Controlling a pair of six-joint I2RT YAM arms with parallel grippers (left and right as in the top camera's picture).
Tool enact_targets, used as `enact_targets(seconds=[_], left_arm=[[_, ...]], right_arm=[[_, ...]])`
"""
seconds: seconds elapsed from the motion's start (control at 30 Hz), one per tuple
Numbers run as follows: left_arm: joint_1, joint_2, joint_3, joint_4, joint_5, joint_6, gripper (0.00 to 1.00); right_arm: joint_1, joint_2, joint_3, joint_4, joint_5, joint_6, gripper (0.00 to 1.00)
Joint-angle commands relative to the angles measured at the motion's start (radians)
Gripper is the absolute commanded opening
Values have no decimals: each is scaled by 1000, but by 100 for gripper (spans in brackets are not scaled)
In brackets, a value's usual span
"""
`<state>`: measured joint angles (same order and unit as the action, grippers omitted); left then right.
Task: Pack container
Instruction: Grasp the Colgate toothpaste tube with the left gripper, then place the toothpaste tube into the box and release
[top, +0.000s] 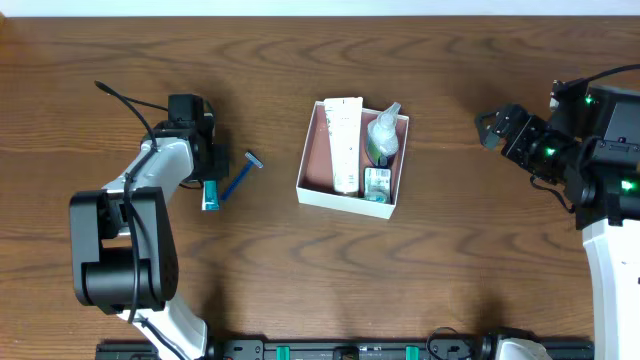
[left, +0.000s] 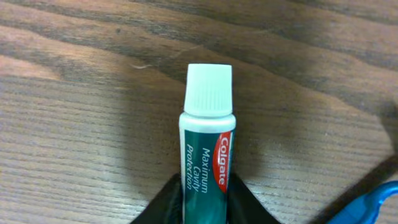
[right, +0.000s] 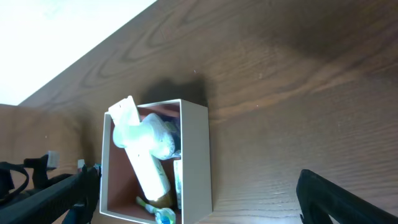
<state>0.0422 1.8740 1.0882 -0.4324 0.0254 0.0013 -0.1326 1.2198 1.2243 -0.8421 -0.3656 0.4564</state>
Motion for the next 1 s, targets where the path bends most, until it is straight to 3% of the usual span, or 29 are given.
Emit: enact_targets(seconds=[0.0, 0.2, 0.47, 0.53, 0.67, 0.77, 0.97], left_arm=[[2, 2, -1, -24, -7, 6, 20], [-10, -152, -1, -97, 5, 5, 20], [-131, -460, -1, -150, 284, 8, 20], [-201, -517, -1, -135, 312, 57, 20], [-364, -555, -2, -104, 314, 274, 19], [-480, -531, -2, -87, 278, 436, 12], [-592, -431, -2, -8, 235, 603, 6]], right_arm=[[-5, -7, 13, -2, 3, 7, 99], [-5, -7, 13, -2, 3, 7, 99], [-5, -7, 13, -8, 3, 7, 99], [-5, -7, 13, -7, 3, 7, 99], [-5, -7, 13, -8, 3, 7, 99], [-5, -7, 13, -8, 3, 7, 99], [-5, -7, 13, -8, 3, 7, 99]])
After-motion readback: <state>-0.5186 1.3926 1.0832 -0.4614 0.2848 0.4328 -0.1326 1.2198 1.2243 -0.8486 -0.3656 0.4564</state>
